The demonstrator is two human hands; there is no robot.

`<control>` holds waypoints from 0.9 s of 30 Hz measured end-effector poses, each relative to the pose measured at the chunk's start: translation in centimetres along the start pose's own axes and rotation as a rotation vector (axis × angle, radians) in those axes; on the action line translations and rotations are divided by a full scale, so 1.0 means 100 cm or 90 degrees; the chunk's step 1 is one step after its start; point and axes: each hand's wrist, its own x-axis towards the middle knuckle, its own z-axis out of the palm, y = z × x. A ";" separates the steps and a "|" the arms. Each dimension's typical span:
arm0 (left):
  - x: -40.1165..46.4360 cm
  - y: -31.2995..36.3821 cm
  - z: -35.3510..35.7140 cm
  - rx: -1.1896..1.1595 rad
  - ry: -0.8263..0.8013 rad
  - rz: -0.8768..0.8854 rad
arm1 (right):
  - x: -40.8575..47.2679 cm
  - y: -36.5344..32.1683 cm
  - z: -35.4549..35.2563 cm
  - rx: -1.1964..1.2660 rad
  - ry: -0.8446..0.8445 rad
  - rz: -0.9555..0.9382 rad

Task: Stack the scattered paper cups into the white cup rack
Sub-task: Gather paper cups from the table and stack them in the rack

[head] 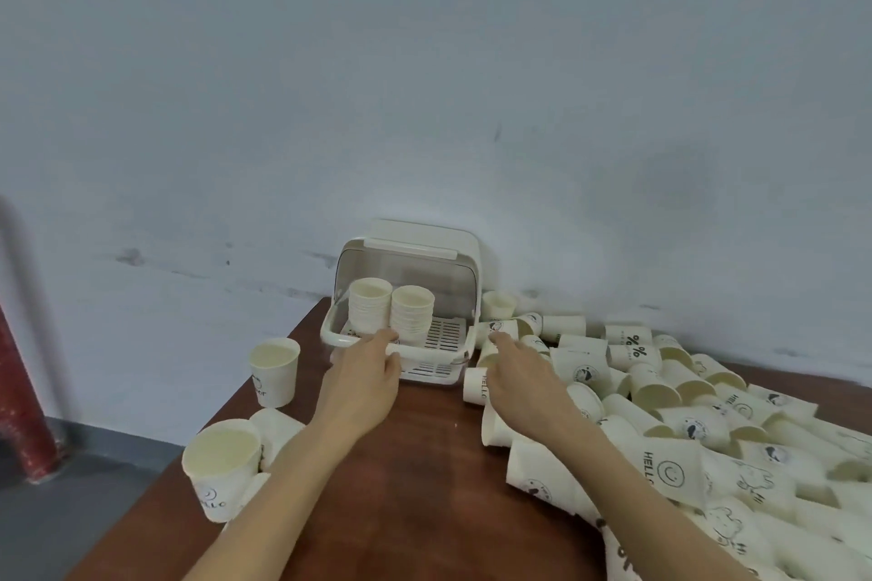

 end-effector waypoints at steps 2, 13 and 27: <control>-0.014 0.008 0.001 -0.023 0.012 0.011 | -0.023 0.014 -0.011 0.009 0.006 0.019; -0.068 0.061 0.036 -0.082 -0.015 0.060 | -0.112 0.068 -0.048 0.078 0.074 0.094; -0.090 0.071 0.079 -0.020 -0.150 0.072 | -0.141 0.081 -0.024 0.120 0.088 0.135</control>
